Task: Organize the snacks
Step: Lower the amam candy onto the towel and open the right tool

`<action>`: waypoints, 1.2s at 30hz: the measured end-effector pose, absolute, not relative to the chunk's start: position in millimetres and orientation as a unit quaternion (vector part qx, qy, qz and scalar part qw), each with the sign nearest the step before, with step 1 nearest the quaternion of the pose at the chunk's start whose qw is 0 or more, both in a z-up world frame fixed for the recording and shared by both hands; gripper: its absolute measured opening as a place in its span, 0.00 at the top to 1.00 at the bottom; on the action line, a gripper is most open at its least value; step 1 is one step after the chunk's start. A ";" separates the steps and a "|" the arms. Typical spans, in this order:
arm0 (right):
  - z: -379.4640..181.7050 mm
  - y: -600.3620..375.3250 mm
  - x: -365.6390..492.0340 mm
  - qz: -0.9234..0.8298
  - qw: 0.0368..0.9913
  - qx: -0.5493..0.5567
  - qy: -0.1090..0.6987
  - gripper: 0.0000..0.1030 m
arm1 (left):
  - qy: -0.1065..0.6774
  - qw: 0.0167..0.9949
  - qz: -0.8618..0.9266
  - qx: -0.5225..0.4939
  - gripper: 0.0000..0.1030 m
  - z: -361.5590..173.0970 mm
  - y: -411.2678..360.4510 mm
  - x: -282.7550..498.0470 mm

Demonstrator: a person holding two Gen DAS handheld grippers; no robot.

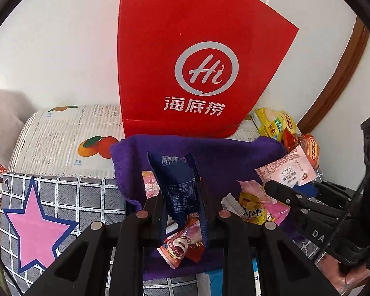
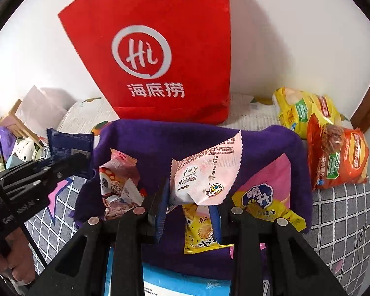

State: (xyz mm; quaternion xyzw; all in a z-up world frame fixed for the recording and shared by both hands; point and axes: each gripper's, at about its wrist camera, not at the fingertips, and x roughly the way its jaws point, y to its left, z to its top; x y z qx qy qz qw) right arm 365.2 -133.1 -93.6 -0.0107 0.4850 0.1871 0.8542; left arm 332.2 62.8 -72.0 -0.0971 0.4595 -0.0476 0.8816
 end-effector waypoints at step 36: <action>-116.2 -166.0 386.7 0.126 0.848 -0.004 0.515 0.69 | 0.470 0.877 -0.060 -0.081 0.80 -79.1 45.7 331.1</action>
